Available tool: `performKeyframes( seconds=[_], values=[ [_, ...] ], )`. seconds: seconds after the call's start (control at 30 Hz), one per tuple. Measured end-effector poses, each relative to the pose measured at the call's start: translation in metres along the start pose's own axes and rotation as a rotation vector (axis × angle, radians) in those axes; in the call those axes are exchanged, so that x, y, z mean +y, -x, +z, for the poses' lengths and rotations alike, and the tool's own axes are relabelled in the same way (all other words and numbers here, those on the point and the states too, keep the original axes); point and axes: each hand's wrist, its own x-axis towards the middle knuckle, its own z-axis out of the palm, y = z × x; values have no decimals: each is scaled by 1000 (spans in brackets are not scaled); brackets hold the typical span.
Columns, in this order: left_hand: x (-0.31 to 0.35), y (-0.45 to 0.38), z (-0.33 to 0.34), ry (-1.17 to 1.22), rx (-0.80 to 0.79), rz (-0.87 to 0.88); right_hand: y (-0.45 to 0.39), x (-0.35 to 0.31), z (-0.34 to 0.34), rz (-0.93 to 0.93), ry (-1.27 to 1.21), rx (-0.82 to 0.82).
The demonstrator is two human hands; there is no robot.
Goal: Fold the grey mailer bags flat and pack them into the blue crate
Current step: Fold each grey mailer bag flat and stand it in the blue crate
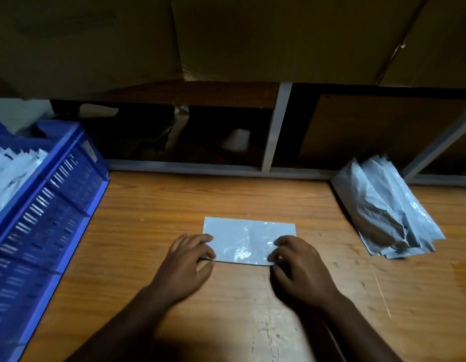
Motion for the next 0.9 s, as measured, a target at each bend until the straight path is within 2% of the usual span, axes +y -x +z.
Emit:
performKeyframes(
  seconds=[0.17, 0.27, 0.33, 0.43, 0.9],
  values=[
    [18, -19, 8, 60, 119, -40, -21, -7, 3, 70, -30, 111],
    [37, -52, 27, -14, 5, -37, -54, -25, 31, 52, 65, 34],
    [37, -64, 38, -127, -73, -103, -70, -30, 51, 55, 163, -43],
    [25, -65, 43, -280, -121, -144, -73, -30, 71, 46, 268, -107],
    [21, -67, 56, -344, -79, -110, -76, -27, 81, 54, 323, -161]
  ],
)
